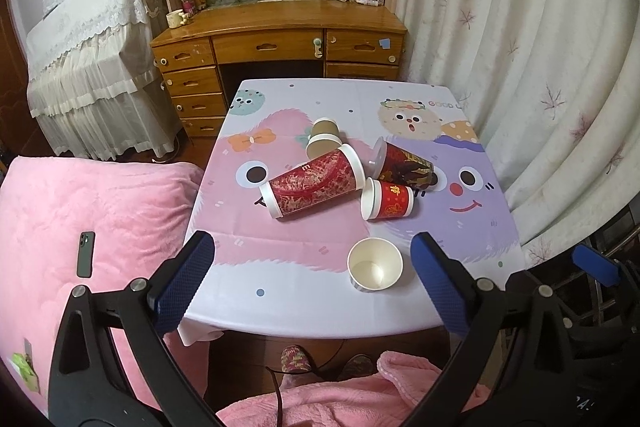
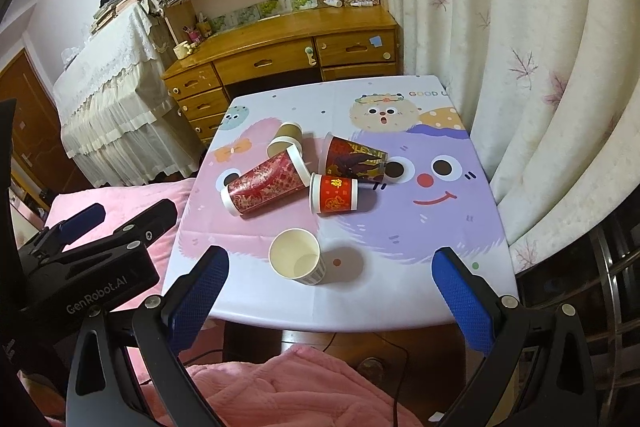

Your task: Flip cup upright

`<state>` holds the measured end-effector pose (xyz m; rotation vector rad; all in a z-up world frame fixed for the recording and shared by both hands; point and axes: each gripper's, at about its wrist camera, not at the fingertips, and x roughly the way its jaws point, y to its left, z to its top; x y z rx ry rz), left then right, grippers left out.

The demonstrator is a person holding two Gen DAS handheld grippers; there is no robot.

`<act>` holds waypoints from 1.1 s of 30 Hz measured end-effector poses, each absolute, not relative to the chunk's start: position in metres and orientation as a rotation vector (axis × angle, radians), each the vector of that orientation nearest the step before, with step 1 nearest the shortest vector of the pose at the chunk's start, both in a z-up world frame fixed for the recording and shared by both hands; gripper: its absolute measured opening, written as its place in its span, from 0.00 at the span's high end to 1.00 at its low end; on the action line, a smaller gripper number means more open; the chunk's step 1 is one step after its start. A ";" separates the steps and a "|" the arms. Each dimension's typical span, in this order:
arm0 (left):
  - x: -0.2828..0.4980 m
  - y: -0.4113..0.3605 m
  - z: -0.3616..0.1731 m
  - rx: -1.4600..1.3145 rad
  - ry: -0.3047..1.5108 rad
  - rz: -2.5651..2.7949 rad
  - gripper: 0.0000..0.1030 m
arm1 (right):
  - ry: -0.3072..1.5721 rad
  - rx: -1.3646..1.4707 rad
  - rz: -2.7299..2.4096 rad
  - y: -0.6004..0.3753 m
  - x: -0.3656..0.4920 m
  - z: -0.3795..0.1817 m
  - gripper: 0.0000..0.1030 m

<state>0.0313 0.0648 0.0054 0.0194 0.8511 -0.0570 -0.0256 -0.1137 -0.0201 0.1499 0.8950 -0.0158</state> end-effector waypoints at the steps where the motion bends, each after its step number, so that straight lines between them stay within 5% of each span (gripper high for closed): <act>1: 0.032 0.064 0.005 0.018 0.853 -0.058 0.05 | 0.896 0.149 -0.017 -0.114 -0.025 -0.020 0.00; 33: 0.030 0.060 0.003 0.018 0.855 -0.046 0.05 | 0.909 0.167 -0.044 -0.121 -0.035 -0.027 0.00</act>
